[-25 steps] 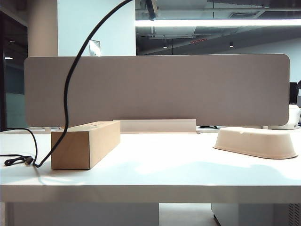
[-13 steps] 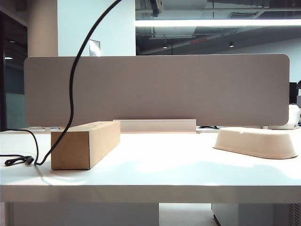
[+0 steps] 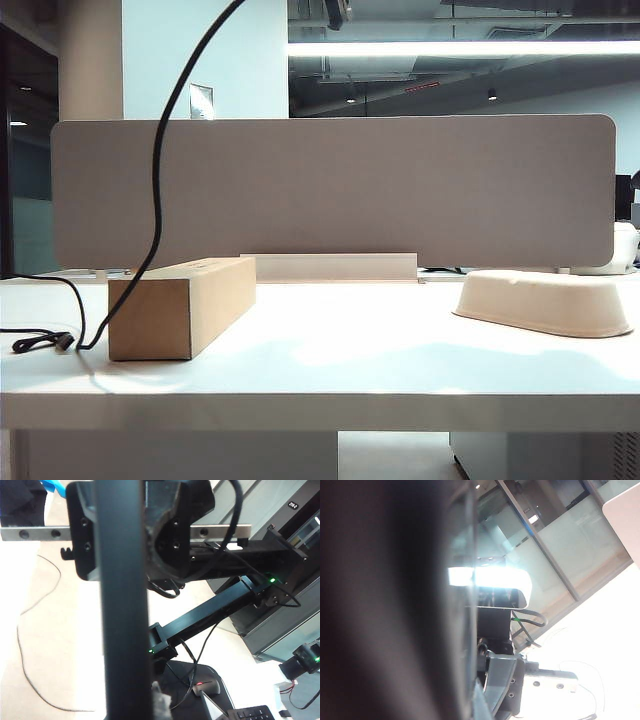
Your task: Pick up the charging cable and the phone, plug the charging cable into the charging port on the phone, and finally place them back on the table.
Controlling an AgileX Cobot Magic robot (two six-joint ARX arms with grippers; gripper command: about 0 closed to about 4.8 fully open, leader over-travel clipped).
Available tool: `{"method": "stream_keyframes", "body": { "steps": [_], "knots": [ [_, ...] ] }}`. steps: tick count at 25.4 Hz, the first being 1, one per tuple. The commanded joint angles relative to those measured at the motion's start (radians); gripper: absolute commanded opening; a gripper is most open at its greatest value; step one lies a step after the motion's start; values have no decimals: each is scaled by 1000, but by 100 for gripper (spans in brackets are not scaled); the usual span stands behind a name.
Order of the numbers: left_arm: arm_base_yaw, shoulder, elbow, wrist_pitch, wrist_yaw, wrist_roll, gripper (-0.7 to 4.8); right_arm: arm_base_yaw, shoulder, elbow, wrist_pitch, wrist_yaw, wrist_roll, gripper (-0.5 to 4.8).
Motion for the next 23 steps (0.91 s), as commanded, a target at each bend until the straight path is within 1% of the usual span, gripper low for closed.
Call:
{"method": "stream_keyframes", "body": {
  "steps": [1,3,6,7,9,10,12,14,15,16,17,18,19,20,21,22,23],
  "knots": [
    [0,-5,10,-3,-16,2,59,6,-2,0,-5,-28,-10,-3],
    [0,-5,10,-40,-46,35,59,6,-2,0,-5,-8,-13,-3],
    [0,-5,9,-108,-65,96,66,6,-1,0,-5,-2,-19,-3],
    [0,-5,9,-131,-66,108,86,5,-1,0,-5,3,-31,-3],
    [6,-5,9,-202,-67,158,194,4,-1,0,-6,33,-37,-3],
    [21,-5,10,-229,-66,163,219,4,2,0,-7,51,-46,-3],
    [60,-5,10,-296,-67,200,221,4,11,0,-41,98,-71,-3],
    [117,-7,10,-338,-66,208,221,4,19,0,-148,168,-135,-3],
    [162,-8,10,-358,-67,208,219,4,27,0,-238,233,-200,-3],
    [190,-9,10,-366,-67,208,218,4,32,0,-274,261,-225,-3],
    [229,-9,10,-369,-67,207,214,4,50,0,-351,317,-276,-3],
    [254,-10,10,-369,-67,206,214,4,59,0,-379,344,-290,-3],
    [291,-12,10,-370,-69,206,203,4,83,0,-425,395,-309,-3],
    [311,-14,10,-372,-75,204,181,4,101,0,-443,422,-311,-3],
    [341,-18,10,-373,-99,204,104,4,140,0,-450,441,-312,-3],
    [361,-21,10,-377,-127,204,50,4,169,0,-447,442,-314,-3],
    [385,-28,10,-383,-178,206,-7,5,223,0,-447,442,-314,-3]
  ]
}}
